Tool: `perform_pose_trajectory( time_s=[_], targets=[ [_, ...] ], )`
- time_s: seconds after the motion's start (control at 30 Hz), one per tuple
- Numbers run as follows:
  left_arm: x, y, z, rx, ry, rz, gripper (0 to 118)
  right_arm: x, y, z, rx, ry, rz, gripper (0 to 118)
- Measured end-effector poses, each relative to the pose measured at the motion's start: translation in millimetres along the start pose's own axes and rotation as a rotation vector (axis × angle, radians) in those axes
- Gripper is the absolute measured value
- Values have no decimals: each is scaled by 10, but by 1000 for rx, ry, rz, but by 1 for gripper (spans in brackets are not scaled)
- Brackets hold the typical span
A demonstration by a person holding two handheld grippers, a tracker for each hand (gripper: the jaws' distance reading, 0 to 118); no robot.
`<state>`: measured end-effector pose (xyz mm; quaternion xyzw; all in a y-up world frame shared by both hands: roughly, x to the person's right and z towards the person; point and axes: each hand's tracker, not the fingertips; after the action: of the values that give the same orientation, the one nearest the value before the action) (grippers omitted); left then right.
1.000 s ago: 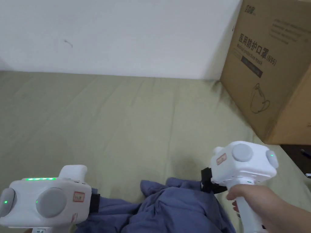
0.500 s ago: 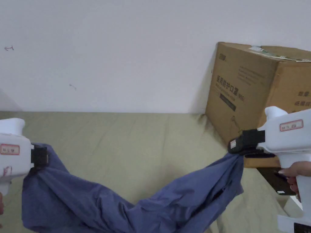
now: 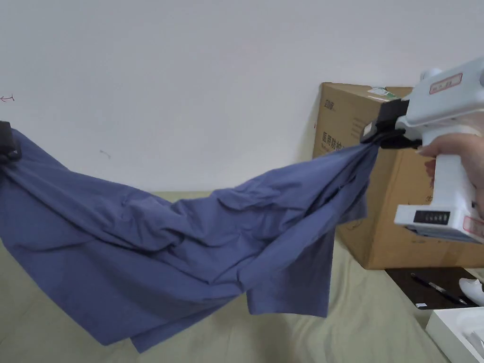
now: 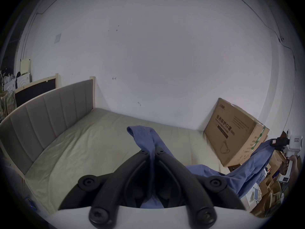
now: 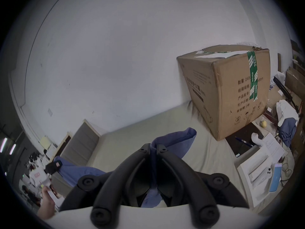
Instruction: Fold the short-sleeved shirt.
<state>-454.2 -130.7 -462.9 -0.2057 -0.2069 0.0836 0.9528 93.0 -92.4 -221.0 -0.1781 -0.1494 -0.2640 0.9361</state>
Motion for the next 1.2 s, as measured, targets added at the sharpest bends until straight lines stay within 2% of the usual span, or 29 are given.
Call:
perform_pose_trajectory(
  time_s=[0.17,0.33,0.47,0.57,0.7,0.8,0.9,1.03,1.07,1.1,1.13,1.17,1.2],
  targets=[
    [-2,0,-210,44,-12,42,2,-5,146,-166,74,-11,-33,6],
    [-78,-468,-511,-65,-16,23,2,276,-184,-334,56,-41,-15,6],
    [-186,-1389,-643,-178,-27,17,2,820,-1057,-465,-61,-85,-35,6],
    [-289,-2203,-631,-307,-26,63,2,1257,-1934,-530,-202,-167,-34,6],
    [-498,-2982,-628,-474,54,26,2,1805,-2896,-530,-413,-297,-113,6],
    [-655,-3278,-609,-548,126,-31,2,2205,-3305,-492,-459,-336,-146,6],
    [-723,-3382,-674,-628,163,-84,2,2306,-3455,-529,-484,-355,-120,6],
    [-652,-3442,-726,-647,173,-116,2,2223,-3487,-597,-472,-379,-99,6],
    [-630,-3444,-719,-644,187,-112,17,2175,-3485,-589,-456,-397,-74,7],
    [-627,-3420,-666,-601,179,-67,45,2128,-3468,-570,-438,-415,-42,12],
    [-631,-3369,-617,-571,155,-14,78,2080,-3446,-543,-423,-420,-27,26],
    [-646,-3291,-543,-537,122,38,116,2025,-3410,-491,-392,-416,-12,64],
    [-641,-3216,-473,-518,102,72,116,1948,-3377,-414,-377,-385,11,101]
  ],
)
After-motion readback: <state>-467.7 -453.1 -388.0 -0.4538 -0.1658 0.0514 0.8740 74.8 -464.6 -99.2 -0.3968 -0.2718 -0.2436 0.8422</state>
